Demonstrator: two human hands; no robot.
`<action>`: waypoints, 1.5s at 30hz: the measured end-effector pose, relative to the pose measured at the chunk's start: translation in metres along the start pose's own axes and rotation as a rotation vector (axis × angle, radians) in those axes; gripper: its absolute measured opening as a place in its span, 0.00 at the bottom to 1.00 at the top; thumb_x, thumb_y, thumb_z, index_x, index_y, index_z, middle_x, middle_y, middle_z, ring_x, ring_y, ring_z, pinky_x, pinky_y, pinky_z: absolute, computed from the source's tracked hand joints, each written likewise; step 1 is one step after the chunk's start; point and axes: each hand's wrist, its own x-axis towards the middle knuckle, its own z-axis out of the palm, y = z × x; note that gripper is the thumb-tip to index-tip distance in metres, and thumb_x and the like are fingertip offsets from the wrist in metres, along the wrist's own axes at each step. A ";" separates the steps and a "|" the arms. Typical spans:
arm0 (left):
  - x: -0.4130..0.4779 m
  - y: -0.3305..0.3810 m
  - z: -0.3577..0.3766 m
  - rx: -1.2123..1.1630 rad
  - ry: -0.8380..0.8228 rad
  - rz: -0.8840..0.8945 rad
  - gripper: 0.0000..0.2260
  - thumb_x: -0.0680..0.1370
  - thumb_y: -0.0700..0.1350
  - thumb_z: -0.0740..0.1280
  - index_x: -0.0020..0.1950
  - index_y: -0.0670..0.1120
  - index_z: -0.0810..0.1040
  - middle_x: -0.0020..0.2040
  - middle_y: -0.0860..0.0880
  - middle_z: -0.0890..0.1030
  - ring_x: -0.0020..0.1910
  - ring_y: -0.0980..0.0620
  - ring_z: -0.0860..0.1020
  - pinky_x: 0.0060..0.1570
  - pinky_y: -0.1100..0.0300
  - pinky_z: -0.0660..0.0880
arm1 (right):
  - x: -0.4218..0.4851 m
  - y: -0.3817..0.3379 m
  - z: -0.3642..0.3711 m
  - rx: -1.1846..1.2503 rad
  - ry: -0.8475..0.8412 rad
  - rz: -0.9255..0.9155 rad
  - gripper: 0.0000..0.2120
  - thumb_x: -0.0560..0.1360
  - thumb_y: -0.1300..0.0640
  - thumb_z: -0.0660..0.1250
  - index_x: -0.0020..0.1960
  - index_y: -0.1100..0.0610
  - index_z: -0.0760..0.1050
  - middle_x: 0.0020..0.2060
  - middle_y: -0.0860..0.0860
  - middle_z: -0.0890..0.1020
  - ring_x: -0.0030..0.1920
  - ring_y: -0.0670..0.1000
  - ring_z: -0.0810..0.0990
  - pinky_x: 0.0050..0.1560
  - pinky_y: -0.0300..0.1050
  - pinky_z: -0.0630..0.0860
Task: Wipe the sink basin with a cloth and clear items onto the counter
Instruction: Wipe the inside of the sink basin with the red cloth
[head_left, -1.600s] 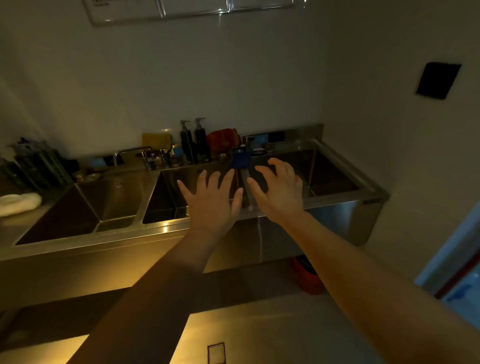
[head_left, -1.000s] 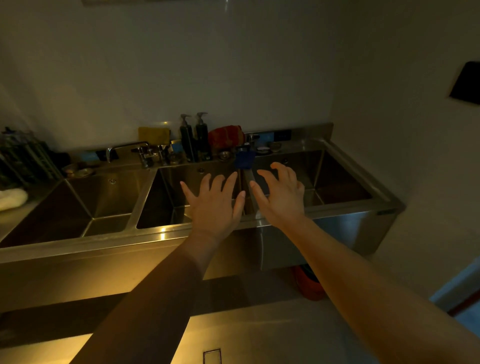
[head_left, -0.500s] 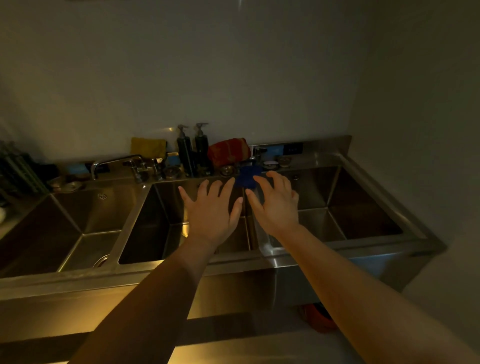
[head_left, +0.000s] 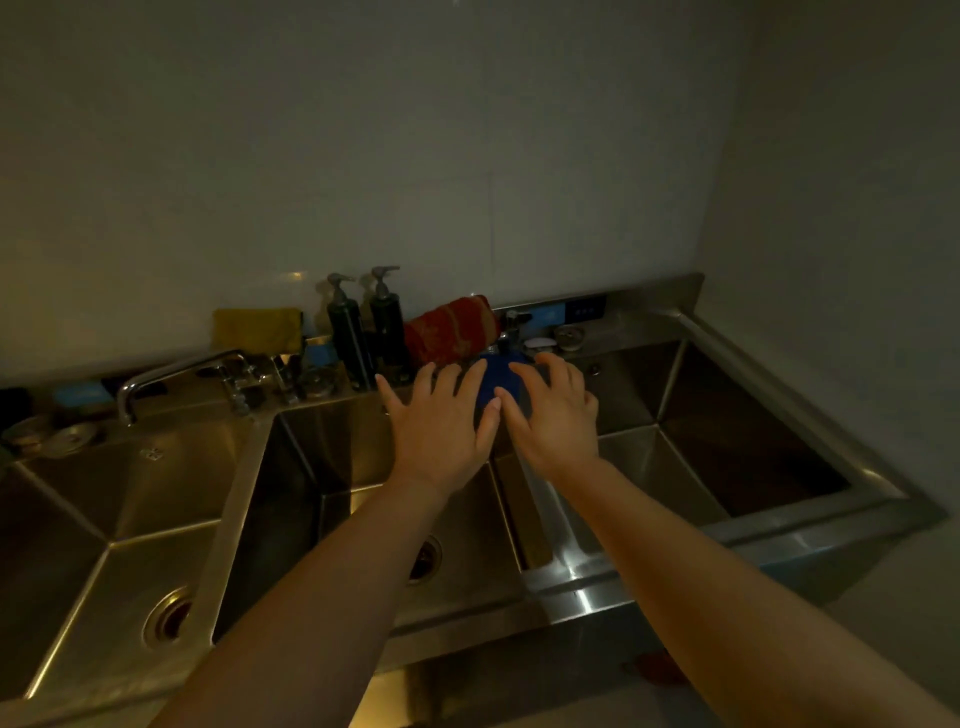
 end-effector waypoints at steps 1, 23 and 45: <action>0.007 -0.007 0.003 -0.001 -0.004 0.016 0.25 0.78 0.61 0.45 0.73 0.55 0.62 0.67 0.51 0.72 0.69 0.47 0.65 0.66 0.30 0.47 | 0.007 -0.004 0.005 -0.007 0.006 0.011 0.24 0.77 0.40 0.53 0.70 0.49 0.65 0.71 0.54 0.63 0.71 0.55 0.57 0.65 0.60 0.60; 0.112 -0.108 0.093 0.022 -0.125 0.019 0.23 0.79 0.55 0.57 0.73 0.55 0.60 0.70 0.50 0.67 0.71 0.45 0.61 0.67 0.30 0.44 | 0.108 -0.004 0.113 0.025 -0.073 0.049 0.24 0.76 0.46 0.62 0.70 0.50 0.65 0.74 0.56 0.58 0.74 0.57 0.55 0.71 0.62 0.57; 0.167 -0.100 0.139 0.142 -0.181 0.024 0.19 0.75 0.49 0.66 0.66 0.56 0.72 0.74 0.45 0.62 0.74 0.42 0.55 0.65 0.32 0.39 | 0.168 0.039 0.170 0.029 -0.235 -0.053 0.33 0.69 0.47 0.71 0.71 0.46 0.61 0.73 0.53 0.55 0.73 0.55 0.52 0.69 0.65 0.58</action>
